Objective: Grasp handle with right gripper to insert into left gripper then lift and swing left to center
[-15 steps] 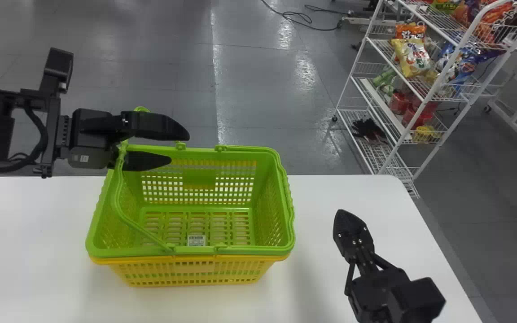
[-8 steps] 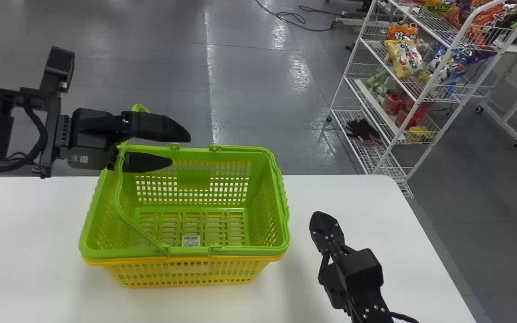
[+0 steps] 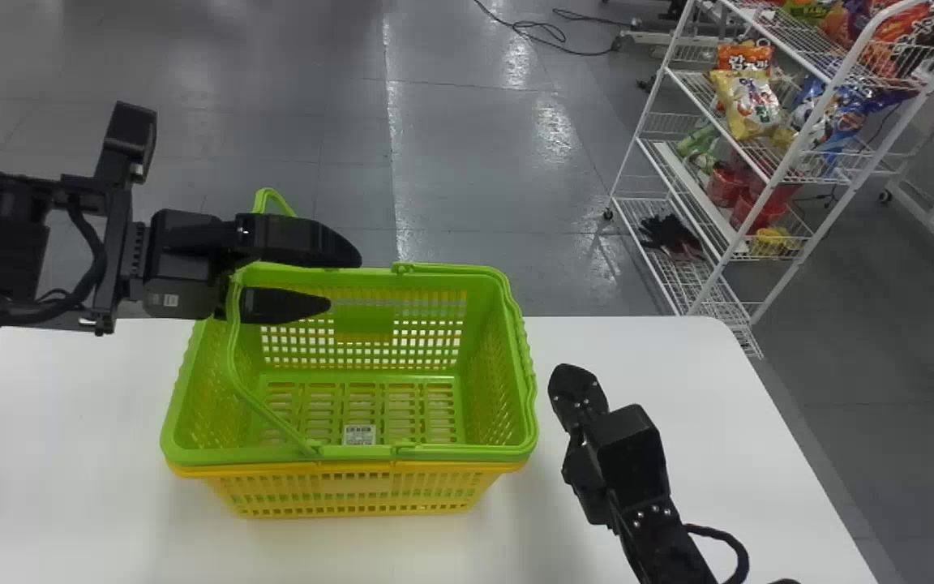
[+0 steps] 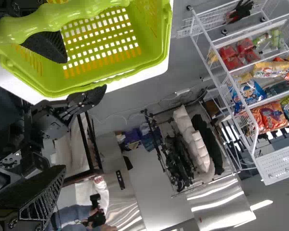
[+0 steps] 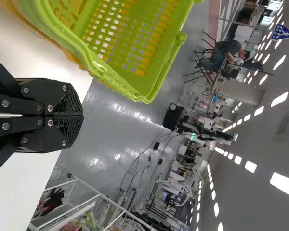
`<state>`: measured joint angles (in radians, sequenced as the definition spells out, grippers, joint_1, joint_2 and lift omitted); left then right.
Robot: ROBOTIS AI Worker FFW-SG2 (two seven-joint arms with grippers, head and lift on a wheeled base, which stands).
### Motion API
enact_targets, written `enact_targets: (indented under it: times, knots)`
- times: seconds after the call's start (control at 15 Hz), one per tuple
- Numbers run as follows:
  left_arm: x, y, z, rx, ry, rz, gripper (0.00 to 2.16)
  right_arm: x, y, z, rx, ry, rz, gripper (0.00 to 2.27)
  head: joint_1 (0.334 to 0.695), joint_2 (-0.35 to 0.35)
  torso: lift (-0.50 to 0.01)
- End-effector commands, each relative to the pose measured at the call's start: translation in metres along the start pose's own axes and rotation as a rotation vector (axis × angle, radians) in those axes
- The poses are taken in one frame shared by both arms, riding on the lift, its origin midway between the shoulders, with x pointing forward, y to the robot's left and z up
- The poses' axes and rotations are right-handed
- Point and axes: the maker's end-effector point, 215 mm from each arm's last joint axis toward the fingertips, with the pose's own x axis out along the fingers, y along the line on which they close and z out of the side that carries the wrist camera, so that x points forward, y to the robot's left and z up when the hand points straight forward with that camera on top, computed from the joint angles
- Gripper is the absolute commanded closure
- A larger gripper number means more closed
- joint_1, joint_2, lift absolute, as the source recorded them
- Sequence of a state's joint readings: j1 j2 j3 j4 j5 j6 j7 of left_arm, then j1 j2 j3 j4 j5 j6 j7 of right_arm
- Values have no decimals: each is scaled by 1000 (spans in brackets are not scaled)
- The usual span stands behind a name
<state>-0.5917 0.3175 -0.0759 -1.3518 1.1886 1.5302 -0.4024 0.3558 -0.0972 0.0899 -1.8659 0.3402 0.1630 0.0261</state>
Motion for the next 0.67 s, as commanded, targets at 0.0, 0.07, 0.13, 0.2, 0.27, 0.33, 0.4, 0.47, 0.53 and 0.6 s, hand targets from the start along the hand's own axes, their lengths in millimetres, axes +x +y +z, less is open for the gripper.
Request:
enact_targets:
  times: [0.0, 0.07, 0.13, 0.2, 0.27, 0.33, 0.4, 0.47, 0.53, 0.6]
  knots:
    - [-1, 1, -1, -3, -1, -2, 2, 4, 5, 5, 0, -4, 9, 2246, 695, -168, -93]
    - [-1, 1, -2, -4, -1, -3, 2, 5, 6, 4, 0, 2, 10, 2246, 695, -166, -93]
    - [-2, 1, -1, -5, -3, -3, 2, 6, 7, 5, 0, 2, 12, 2246, 695, -163, -93]
    - [-3, 1, -1, -6, -4, -5, 2, 6, 10, 5, 2, 4, 17, 2246, 695, -160, -93]
    - [-3, 1, -2, -9, -2, -7, 2, 6, 11, 5, 3, 3, 20, 2246, 695, -158, -93]
    - [-2, 0, -3, -10, -2, -12, 2, 6, 10, 7, 7, 0, 17, 2246, 695, -155, -93]
    - [-2, -2, -4, -10, -2, -18, 2, 6, 8, 8, 16, -1, 10, 2246, 695, -152, -93]
    - [-2, -2, -5, -15, 1, -21, 2, 6, 7, 9, 20, -4, 9, 2246, 695, -152, -93]
    - [-3, -2, -5, -15, -1, -24, 2, 6, 7, 9, 24, -2, 9, 2246, 695, -153, -93]
    - [-2, -2, -5, -16, 0, -26, 2, 6, 7, 9, 25, -2, 9, 2246, 695, -153, -93]
